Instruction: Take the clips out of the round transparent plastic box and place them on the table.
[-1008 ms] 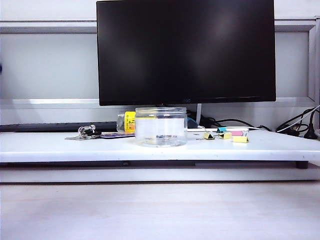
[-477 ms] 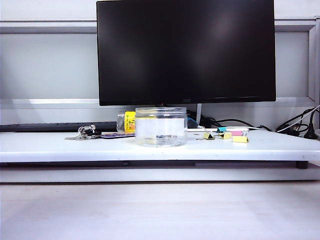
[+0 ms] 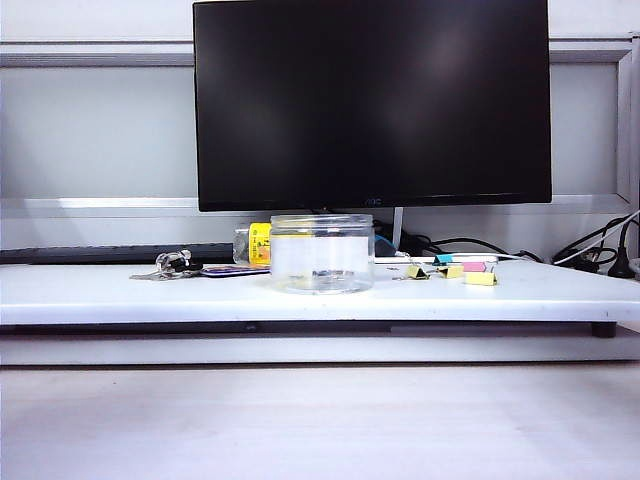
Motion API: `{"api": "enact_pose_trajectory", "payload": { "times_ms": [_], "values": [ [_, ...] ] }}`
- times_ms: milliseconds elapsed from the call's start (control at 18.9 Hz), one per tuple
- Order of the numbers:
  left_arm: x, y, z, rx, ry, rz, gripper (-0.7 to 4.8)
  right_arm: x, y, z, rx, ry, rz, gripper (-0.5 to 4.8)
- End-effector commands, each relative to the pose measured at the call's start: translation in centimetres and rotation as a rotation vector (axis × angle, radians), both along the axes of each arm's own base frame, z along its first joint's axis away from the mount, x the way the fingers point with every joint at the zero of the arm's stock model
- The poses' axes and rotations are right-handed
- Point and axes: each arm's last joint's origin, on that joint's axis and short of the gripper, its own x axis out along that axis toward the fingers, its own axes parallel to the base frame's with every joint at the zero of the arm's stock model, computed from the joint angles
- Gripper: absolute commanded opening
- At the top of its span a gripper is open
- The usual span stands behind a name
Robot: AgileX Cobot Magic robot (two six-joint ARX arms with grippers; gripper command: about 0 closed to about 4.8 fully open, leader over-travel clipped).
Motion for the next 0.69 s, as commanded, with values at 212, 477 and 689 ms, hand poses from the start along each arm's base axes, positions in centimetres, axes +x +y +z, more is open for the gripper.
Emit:
{"api": "enact_pose_trajectory", "payload": {
  "times_ms": [212, 477, 689],
  "values": [
    [-0.27, 0.08, -1.05, 0.043, 0.098, -0.008, -0.06, 0.01, 0.00, -0.10, -0.002, 0.001, 0.001, -0.01],
    [-0.26, 0.09, -1.04, 0.043, 0.098, -0.006, -0.06, 0.01, -0.01, -0.09, -0.002, -0.001, 0.000, -0.01],
    [-0.26, 0.09, -1.04, 0.043, 0.098, -0.006, -0.06, 0.01, -0.01, -0.09, -0.002, -0.001, 0.000, -0.01]
  ]
}}
